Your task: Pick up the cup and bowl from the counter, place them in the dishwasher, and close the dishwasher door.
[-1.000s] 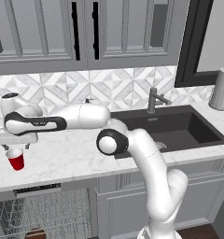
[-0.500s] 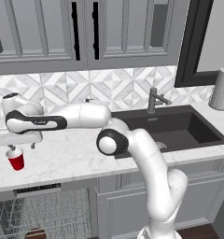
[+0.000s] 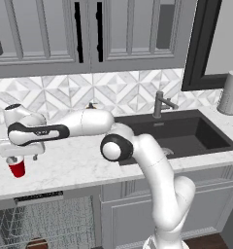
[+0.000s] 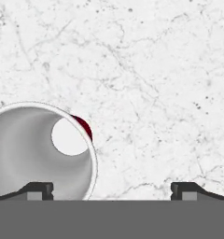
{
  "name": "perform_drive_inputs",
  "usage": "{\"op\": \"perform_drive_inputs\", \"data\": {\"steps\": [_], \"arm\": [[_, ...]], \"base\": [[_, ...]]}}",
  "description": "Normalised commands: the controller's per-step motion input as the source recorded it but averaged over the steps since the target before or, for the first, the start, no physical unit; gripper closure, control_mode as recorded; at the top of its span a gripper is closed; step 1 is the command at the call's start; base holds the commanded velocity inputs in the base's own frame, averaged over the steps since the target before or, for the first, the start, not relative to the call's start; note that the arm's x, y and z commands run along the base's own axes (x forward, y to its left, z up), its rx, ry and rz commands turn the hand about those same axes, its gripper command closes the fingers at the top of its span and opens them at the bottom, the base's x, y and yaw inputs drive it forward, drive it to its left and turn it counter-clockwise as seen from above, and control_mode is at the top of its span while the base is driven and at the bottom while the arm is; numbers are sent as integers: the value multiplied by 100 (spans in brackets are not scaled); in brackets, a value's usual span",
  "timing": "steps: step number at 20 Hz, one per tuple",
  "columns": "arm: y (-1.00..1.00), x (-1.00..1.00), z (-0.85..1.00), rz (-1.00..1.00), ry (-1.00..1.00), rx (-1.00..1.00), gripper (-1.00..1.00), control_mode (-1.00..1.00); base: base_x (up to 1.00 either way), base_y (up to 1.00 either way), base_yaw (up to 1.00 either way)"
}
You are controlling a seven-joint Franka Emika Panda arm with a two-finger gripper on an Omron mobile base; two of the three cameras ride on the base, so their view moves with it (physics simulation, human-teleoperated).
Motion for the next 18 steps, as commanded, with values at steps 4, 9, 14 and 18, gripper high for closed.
{"op": "perform_drive_inputs", "data": {"steps": [4,9,14,18], "arm": [[0,10,-26,0,0,0,-100,-100],[0,22,-15,0,0,0,-100,-100],[14,12,-29,-1,5,0,100,-100],[18,18,-31,-2,9,0,100,-100]], "base": [[0,0,0],[0,0,0],[0,0,0],[0,0,0]]}}
